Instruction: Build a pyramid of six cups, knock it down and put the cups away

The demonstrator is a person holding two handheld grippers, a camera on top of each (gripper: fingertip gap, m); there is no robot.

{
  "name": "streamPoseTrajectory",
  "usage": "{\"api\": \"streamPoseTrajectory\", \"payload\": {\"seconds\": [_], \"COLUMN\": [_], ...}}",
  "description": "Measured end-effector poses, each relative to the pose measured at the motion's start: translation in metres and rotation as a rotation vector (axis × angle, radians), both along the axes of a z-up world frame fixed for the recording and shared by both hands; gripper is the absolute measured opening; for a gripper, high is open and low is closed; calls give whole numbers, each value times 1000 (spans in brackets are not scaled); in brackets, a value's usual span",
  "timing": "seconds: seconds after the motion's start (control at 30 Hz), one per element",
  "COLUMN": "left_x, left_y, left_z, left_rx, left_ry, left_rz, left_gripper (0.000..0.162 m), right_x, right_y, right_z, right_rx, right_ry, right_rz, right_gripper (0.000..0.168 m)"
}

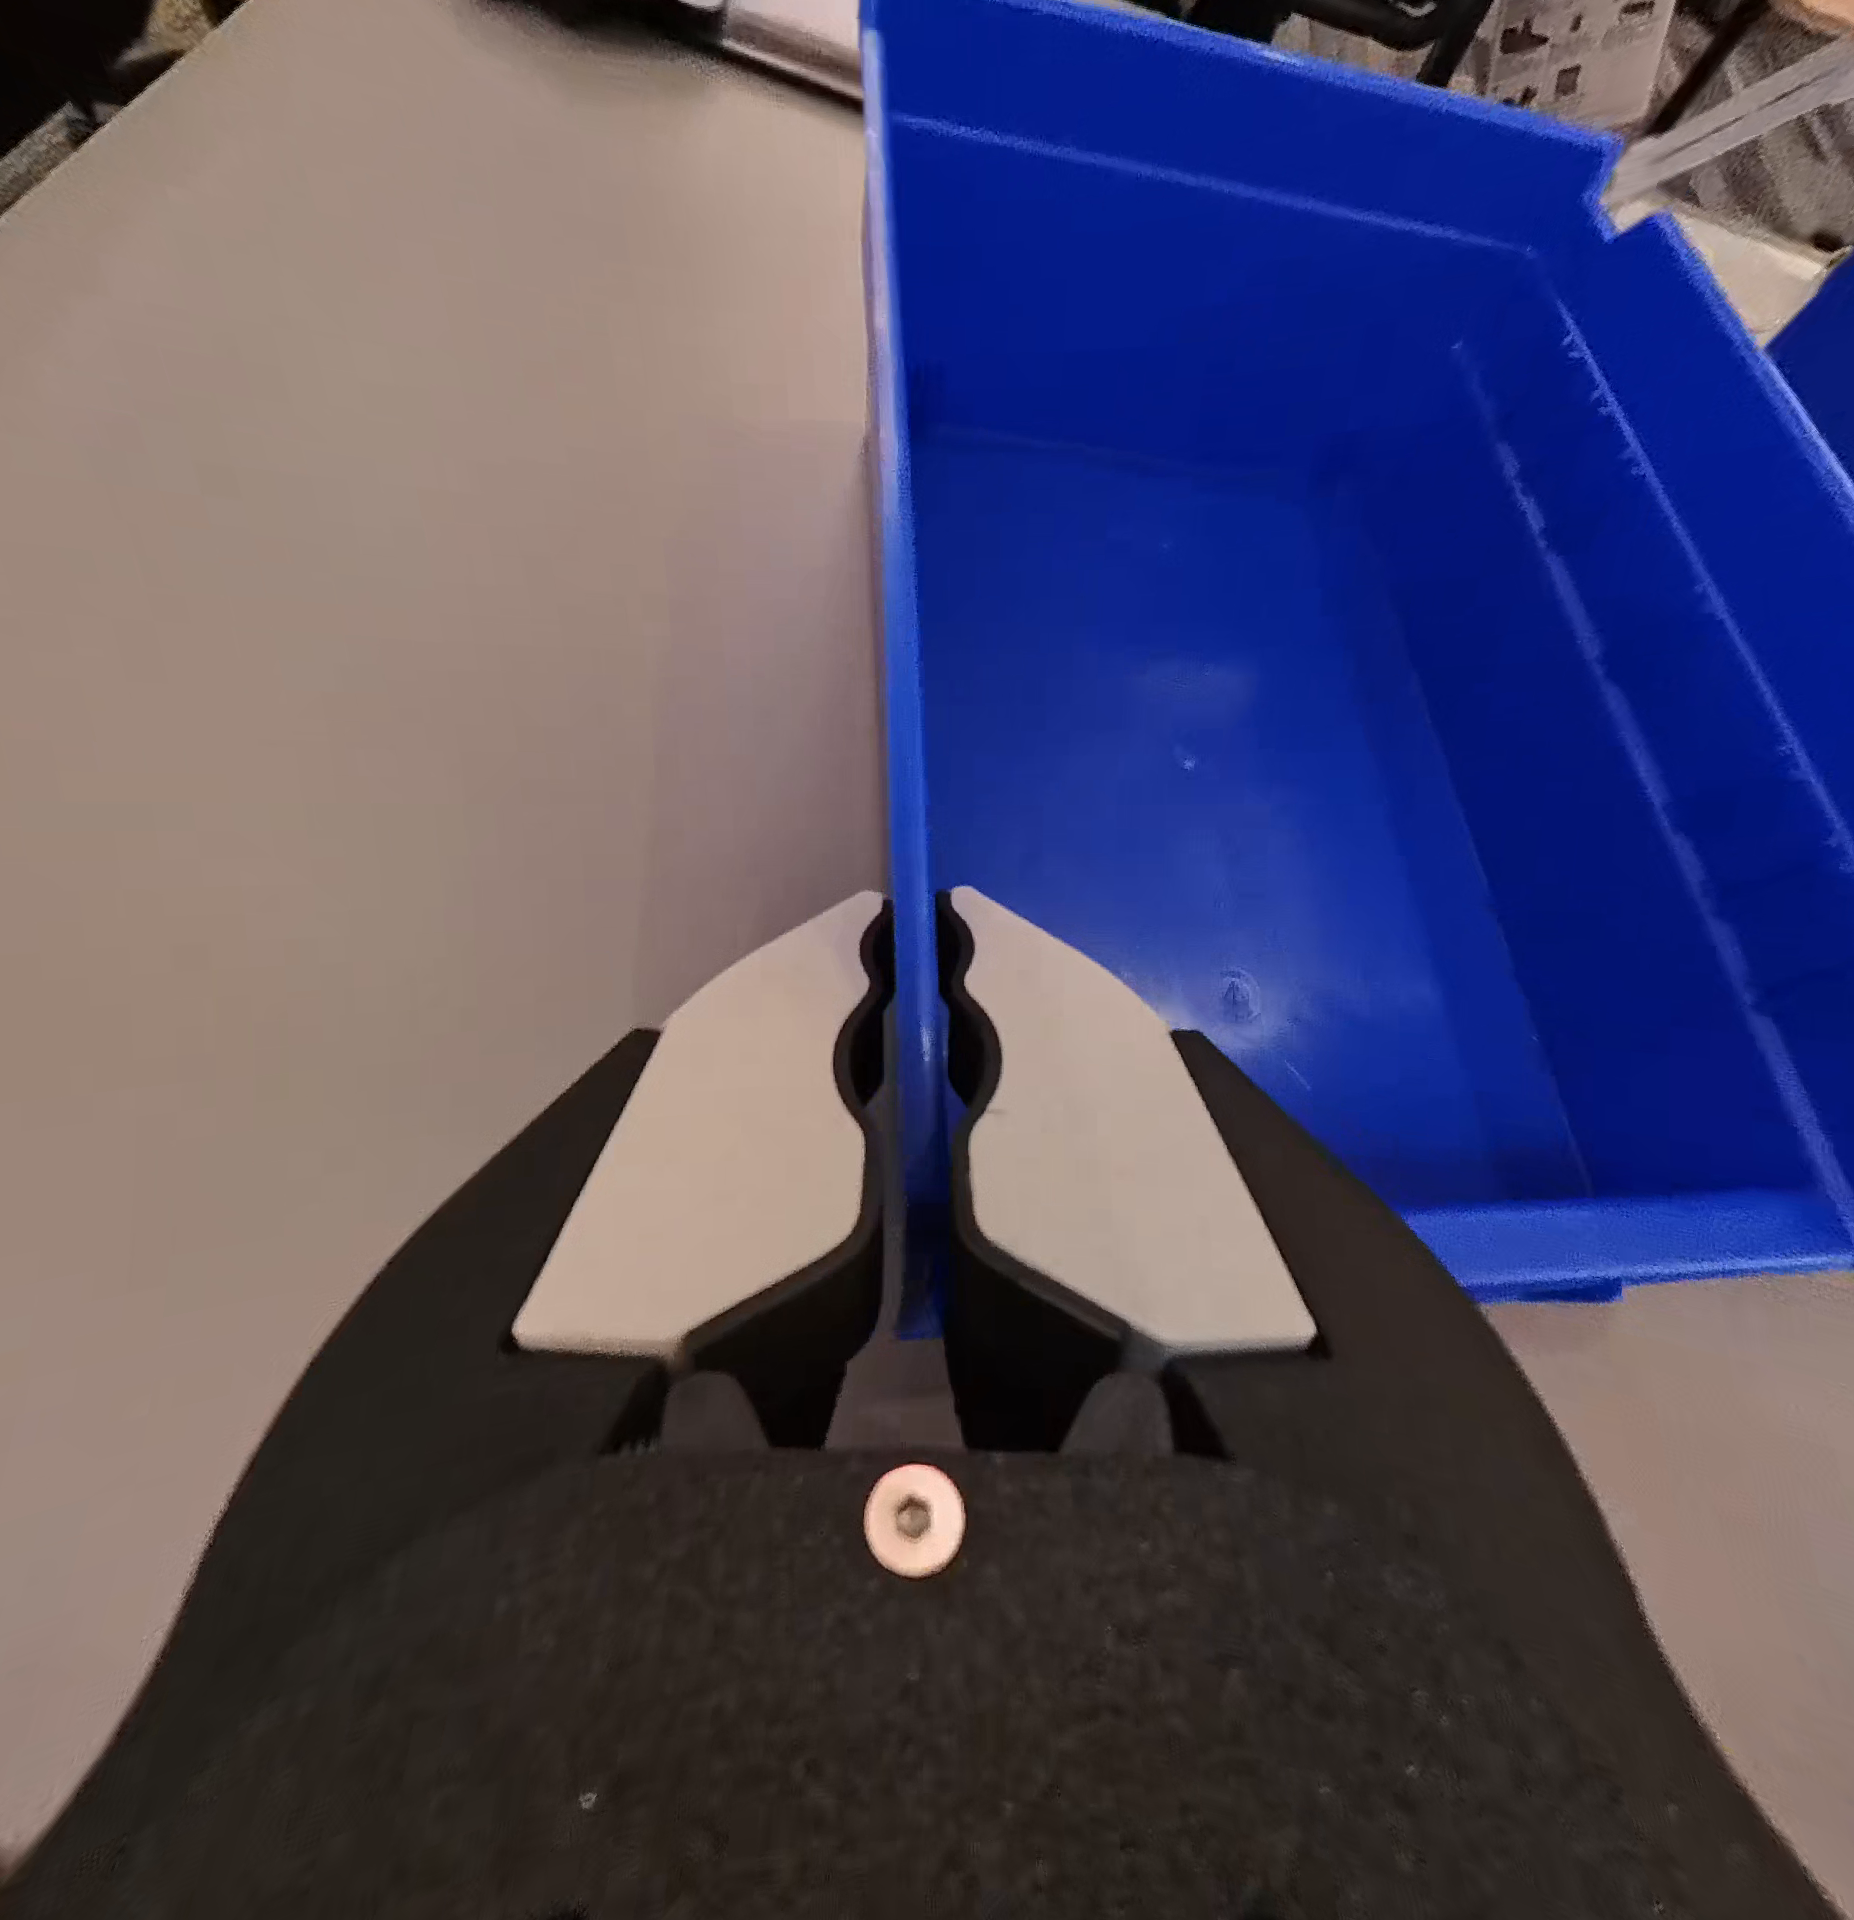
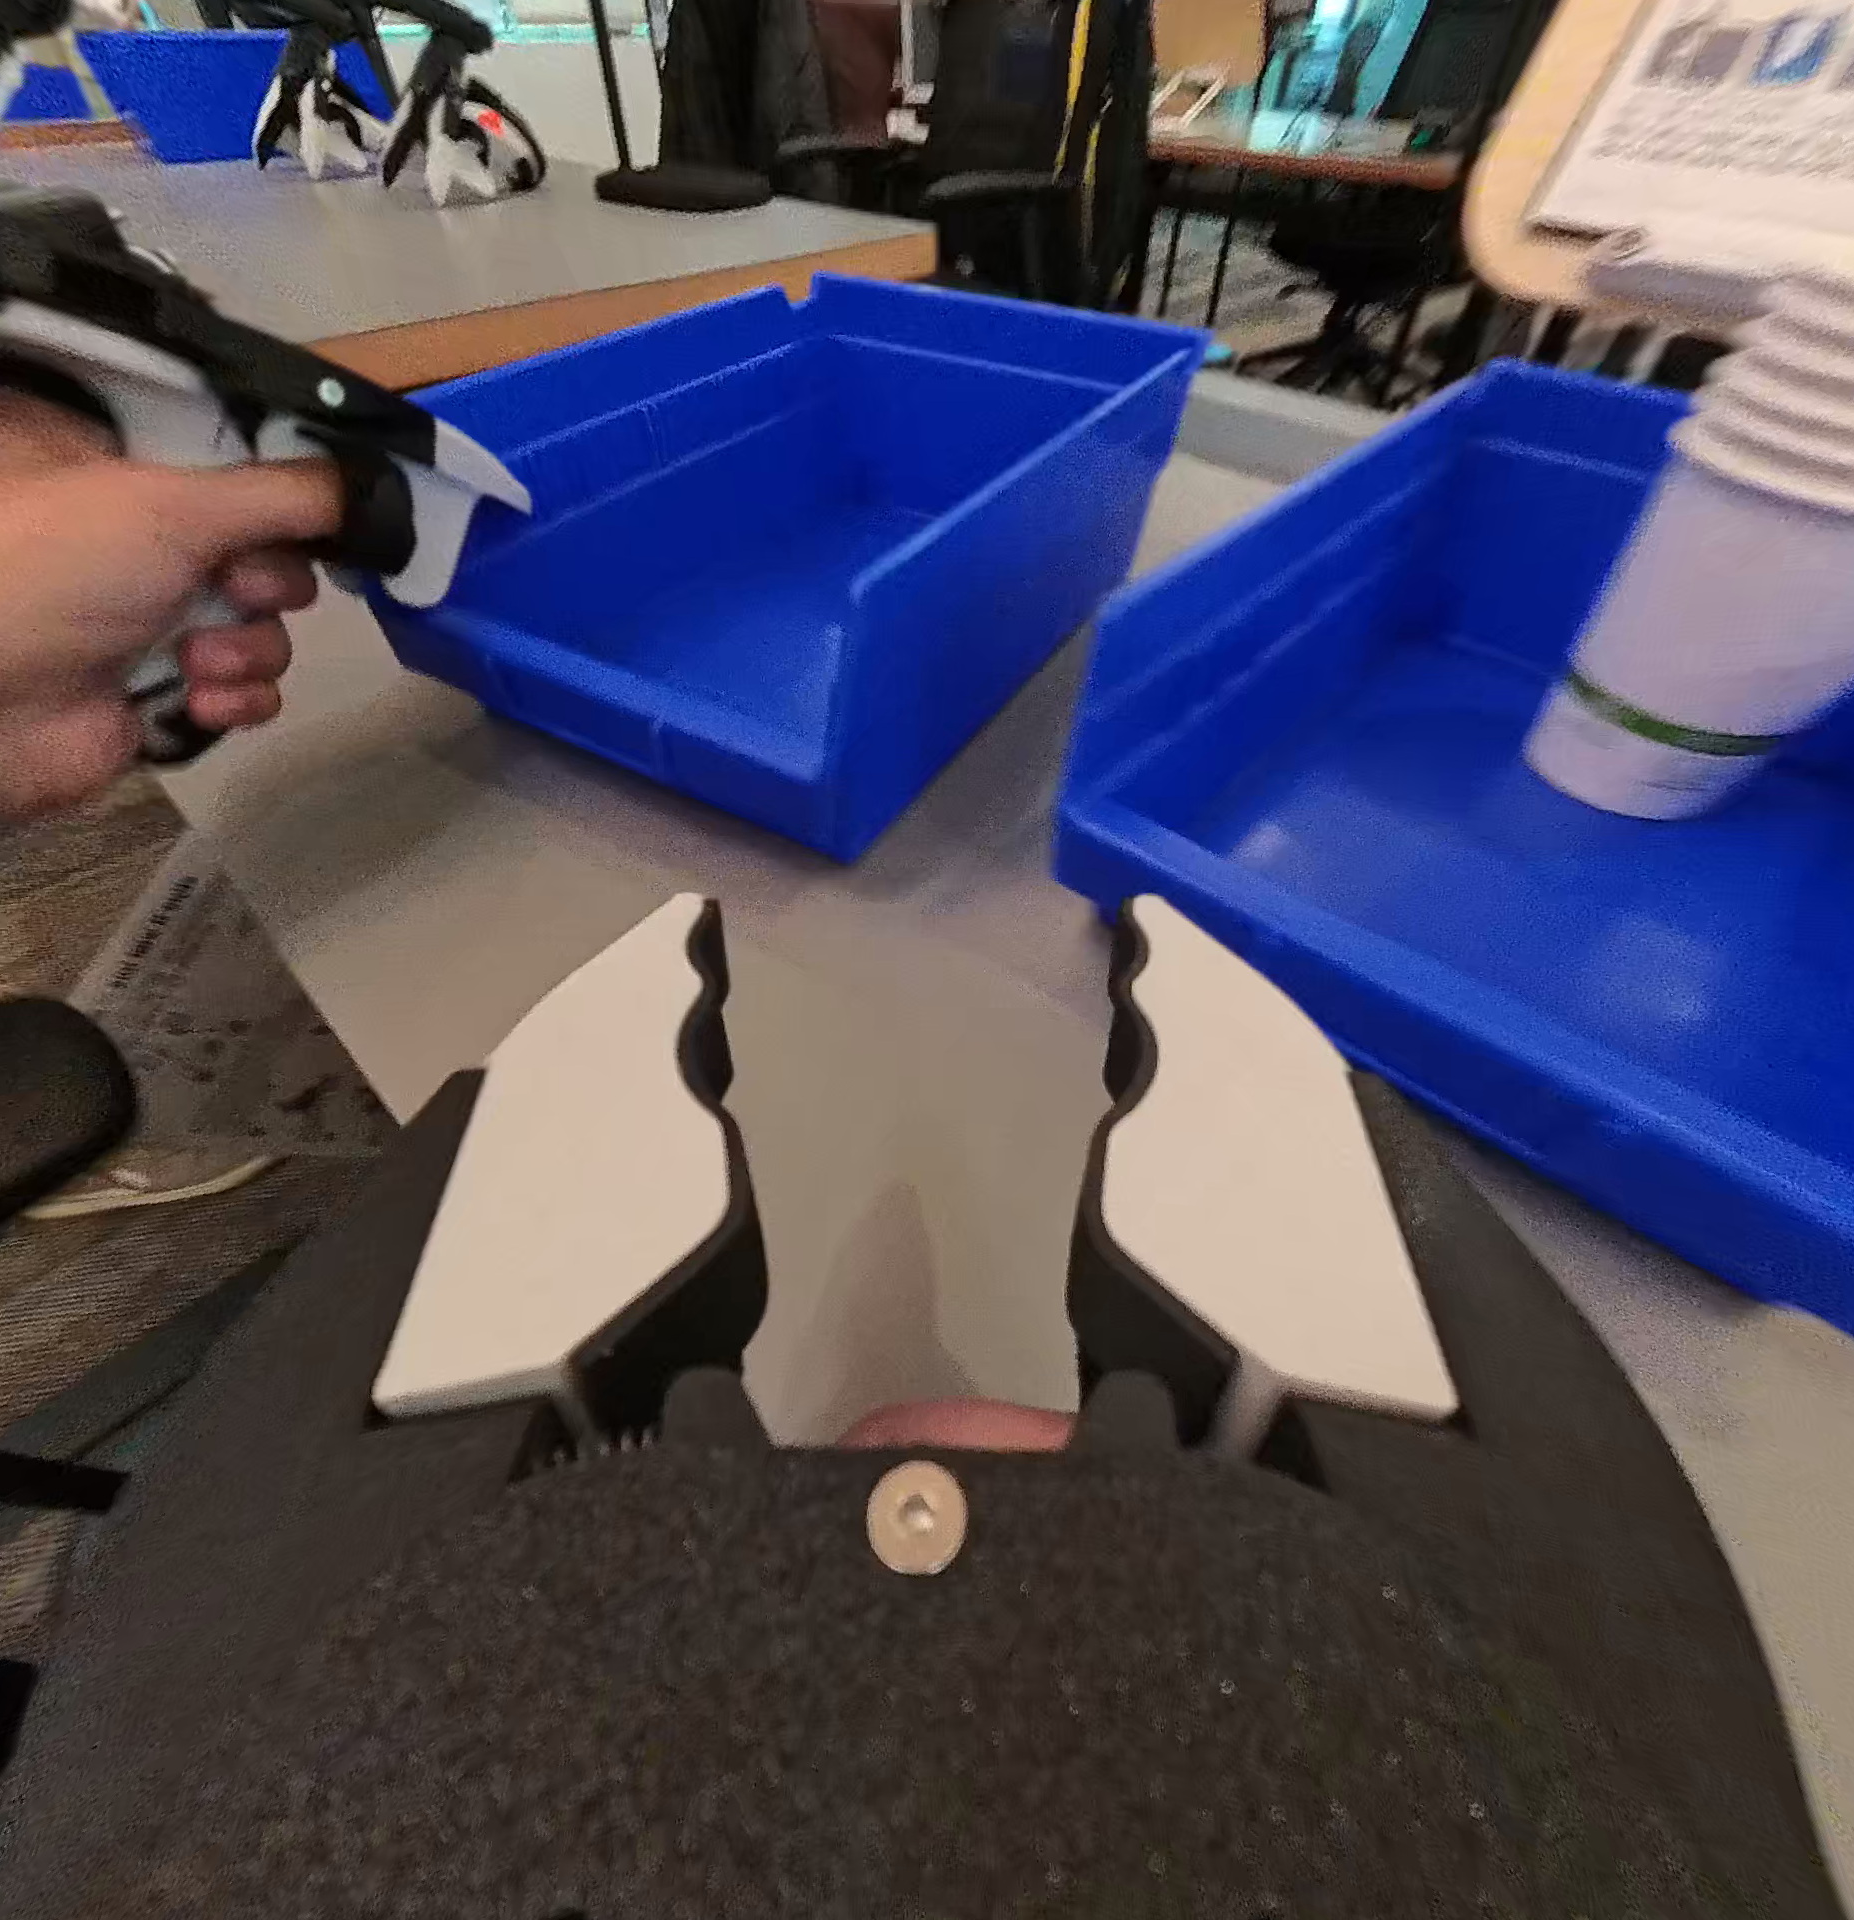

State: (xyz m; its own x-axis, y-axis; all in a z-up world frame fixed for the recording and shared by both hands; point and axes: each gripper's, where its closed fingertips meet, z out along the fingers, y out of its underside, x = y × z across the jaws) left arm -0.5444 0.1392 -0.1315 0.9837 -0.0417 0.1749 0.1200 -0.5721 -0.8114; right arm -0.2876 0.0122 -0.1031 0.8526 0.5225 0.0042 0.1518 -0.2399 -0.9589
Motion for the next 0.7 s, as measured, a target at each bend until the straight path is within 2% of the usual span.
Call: {"api": "streamPoseTrajectory", "payload": {"seconds": [0.07, 0.17, 0.2, 0.3, 0.37, 0.43, 0.57, 0.7], "left_x": [-2, -4, -5, -8, -10, -14, -10, 17], "left_y": [-30, -66, -76, -96, -104, -111, -123, -130], "left_z": [0, 0, 1, 1, 2, 5, 45, 122], "left_rx": [21, 32, 40, 53, 64, 81, 258, 525], "left_ry": [-48, -72, -83, -81, -64, -19, 70, 120], "left_rz": [41, 54, 58, 79, 105, 133, 185, 177], "left_gripper": [7, 7, 7, 7, 7, 6, 6, 5], "right_x": [-33, -54, -63, -97, -97, -89, -78, -46], "right_y": [8, 31, 34, 20, 20, 24, 33, 27], "right_z": [-2, -11, -19, -41, -38, -33, 10, 98], "right_rx": [-65, -96, -126, -266, -276, -278, -64, 240], "right_ry": [25, 22, 13, 63, 90, 89, 8, 49], "right_rz": [10, -87, -74, 57, 8, -63, -143, -209], "right_gripper": [70, 63, 68, 46, 39, 17, 4, 3]}}
